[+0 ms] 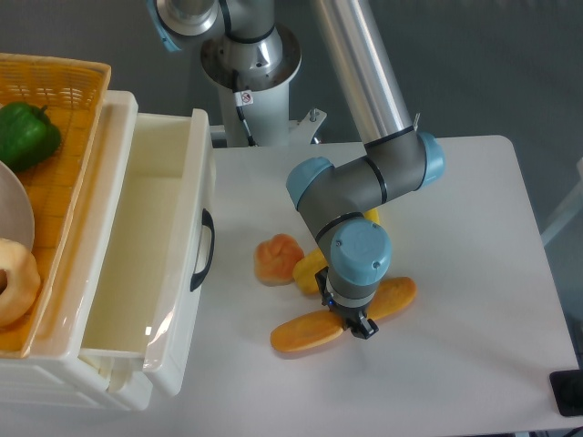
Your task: Pick up the long bread
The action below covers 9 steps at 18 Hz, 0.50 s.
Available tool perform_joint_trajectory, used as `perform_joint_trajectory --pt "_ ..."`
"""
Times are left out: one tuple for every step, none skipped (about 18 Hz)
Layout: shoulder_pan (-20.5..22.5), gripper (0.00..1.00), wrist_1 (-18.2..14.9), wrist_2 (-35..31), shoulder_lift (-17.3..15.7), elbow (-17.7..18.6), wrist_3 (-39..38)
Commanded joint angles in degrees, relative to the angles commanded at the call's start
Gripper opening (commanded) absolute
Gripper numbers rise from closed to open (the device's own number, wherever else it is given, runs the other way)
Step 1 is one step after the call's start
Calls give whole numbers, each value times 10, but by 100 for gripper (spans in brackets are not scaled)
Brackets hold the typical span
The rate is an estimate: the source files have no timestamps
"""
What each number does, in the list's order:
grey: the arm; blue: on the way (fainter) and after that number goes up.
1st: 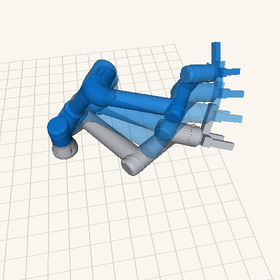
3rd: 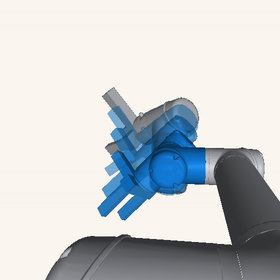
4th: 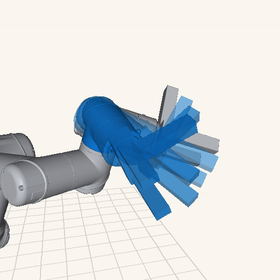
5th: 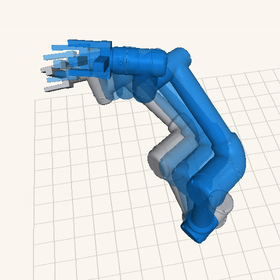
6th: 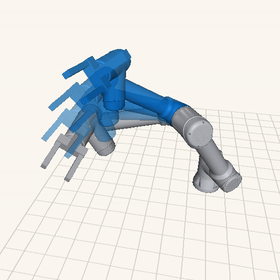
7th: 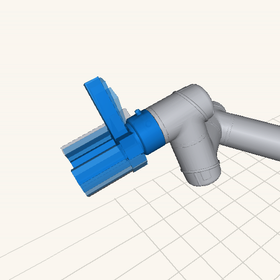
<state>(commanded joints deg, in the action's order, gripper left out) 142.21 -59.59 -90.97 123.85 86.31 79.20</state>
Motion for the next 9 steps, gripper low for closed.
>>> perform_joint_trajectory --pt "-1 0 -8 0 -9 0 -11" --pt "0 0 -20 0 -18 0 -26" --pt "-1 0 -29 0 -27 0 -43" --pt "-1 0 -37 0 -33 0 -65" --pt "-1 0 -43 -1 -40 0 -89" --pt "-2 0 -51 -1 -48 0 -115" --pt "-2 0 -61 -1 -59 0 -135" --pt "-2 0 -71 -1 -68 -1 -152" --pt "-2 0 -79 -1 -76 -1 -169"
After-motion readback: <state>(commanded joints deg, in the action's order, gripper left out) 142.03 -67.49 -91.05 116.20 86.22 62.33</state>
